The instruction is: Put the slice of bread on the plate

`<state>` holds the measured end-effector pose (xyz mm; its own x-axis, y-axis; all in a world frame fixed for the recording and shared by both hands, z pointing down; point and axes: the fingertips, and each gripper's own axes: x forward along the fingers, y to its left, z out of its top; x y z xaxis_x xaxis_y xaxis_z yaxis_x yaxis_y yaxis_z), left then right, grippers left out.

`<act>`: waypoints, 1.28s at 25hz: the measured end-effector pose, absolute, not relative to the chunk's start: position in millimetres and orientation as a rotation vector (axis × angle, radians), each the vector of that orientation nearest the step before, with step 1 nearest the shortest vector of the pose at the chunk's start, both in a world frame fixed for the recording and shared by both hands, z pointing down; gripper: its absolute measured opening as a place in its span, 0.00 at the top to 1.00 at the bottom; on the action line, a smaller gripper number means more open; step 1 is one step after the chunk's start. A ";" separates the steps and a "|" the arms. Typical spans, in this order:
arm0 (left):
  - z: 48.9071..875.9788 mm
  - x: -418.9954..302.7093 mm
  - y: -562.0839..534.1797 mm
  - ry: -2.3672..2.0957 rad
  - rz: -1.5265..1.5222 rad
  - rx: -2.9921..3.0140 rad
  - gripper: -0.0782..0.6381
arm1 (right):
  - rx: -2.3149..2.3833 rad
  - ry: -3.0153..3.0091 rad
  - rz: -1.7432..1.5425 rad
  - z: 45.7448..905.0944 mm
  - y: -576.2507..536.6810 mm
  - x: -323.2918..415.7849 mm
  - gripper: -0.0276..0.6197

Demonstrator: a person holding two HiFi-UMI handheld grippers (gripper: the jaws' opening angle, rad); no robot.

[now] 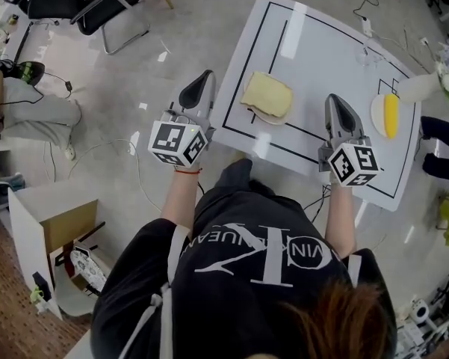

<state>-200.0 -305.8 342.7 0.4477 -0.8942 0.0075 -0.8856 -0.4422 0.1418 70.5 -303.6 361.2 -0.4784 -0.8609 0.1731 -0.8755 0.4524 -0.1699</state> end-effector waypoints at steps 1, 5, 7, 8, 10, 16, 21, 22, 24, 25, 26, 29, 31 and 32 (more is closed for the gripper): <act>341.9 -199.3 -302.6 -1.589 -0.101 2.564 0.88 | 1.569 -2.629 0.357 359.5 -301.3 71.8 0.96; 336.9 -198.2 -290.2 -1.608 -0.100 2.563 0.88 | 1.558 -2.654 0.316 350.9 -292.7 75.1 0.96; 334.2 -197.9 -285.4 -1.620 -0.100 2.562 0.88 | 1.558 -2.666 0.301 347.7 -289.8 77.5 0.96; 333.0 -197.7 -282.7 -1.625 -0.098 2.562 0.88 | 1.557 -2.671 0.296 346.6 -288.1 78.4 0.96; 331.0 -197.5 -277.1 -1.636 -0.096 2.562 0.88 | 1.552 -2.681 0.287 344.1 -284.4 79.3 0.96; 325.0 -200.3 -264.1 -1.684 -0.093 2.558 0.88 | 1.550 -2.711 0.252 337.1 -277.6 82.4 0.96; 321.5 -203.9 -256.2 -1.711 -0.096 2.550 0.88 | 1.547 -2.723 0.238 334.1 -273.9 83.8 0.96; 321.5 -204.1 -255.0 -1.715 -0.096 2.548 0.88 | 1.545 -2.725 0.237 334.1 -273.4 83.4 0.96; 321.7 -204.7 -252.8 -1.720 -0.096 2.546 0.88 | 1.537 -2.729 0.234 334.5 -272.2 82.2 0.96; 321.5 -205.2 -251.7 -1.723 -0.096 2.545 0.88 | 1.533 -2.731 0.232 334.6 -271.7 81.5 0.96; 321.4 -205.8 -250.9 -1.726 -0.096 2.543 0.88 | 1.530 -2.733 0.231 334.5 -271.3 80.9 0.96; 321.6 -207.7 -249.7 -1.735 -0.093 2.538 0.88 | 1.526 -2.736 0.231 334.8 -271.3 80.4 0.96; 322.4 -208.6 -250.2 -1.740 -0.090 2.535 0.88 | 1.524 -2.736 0.229 335.5 -272.6 80.7 0.96; 322.7 -208.9 -250.6 -1.743 -0.090 2.533 0.88 | 1.524 -2.736 0.228 335.8 -273.2 80.9 0.96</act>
<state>-208.9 -250.6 322.7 0.3571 -0.9340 -0.0112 -0.9301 -0.3567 0.0872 80.9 -273.2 335.8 -0.5293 -0.8454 0.0717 -0.8456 0.5187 -0.1260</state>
